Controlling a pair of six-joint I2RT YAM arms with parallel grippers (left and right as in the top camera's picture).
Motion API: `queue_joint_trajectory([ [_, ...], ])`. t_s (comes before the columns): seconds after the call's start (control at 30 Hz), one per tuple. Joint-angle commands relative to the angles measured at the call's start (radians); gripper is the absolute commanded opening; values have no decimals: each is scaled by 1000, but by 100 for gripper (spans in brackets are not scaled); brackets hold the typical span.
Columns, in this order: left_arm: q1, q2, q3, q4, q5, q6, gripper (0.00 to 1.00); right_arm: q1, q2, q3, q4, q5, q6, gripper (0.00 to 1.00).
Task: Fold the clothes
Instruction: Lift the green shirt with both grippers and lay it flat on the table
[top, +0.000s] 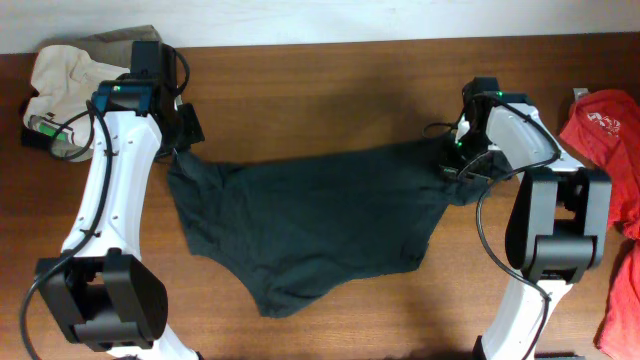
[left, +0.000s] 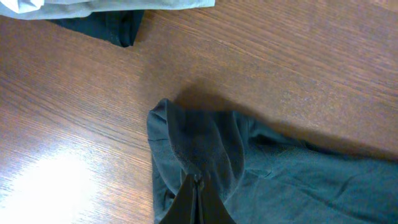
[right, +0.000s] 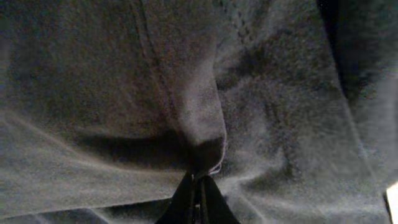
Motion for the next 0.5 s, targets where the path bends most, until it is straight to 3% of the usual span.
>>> queue_joint_trajectory([
  [0.0, -2, -6, 39, 14, 17, 6, 1, -22, -33, 148, -76, 13, 56, 4],
  [0.17, -2, -141, 187, -72, 19, 17, 1, -63, -88, 603, -394, 13, 54, 4],
  [0.27, -3, -350, 202, -84, 19, 16, 1, -64, -118, 1003, -631, 13, 35, 4],
  [0.3, -3, -424, 202, -83, 27, 16, 1, -63, -136, 1078, -638, -26, -15, 4],
  [0.47, -3, -745, 287, -83, 37, 16, 1, -63, -380, 1131, -637, -81, 14, 4],
])
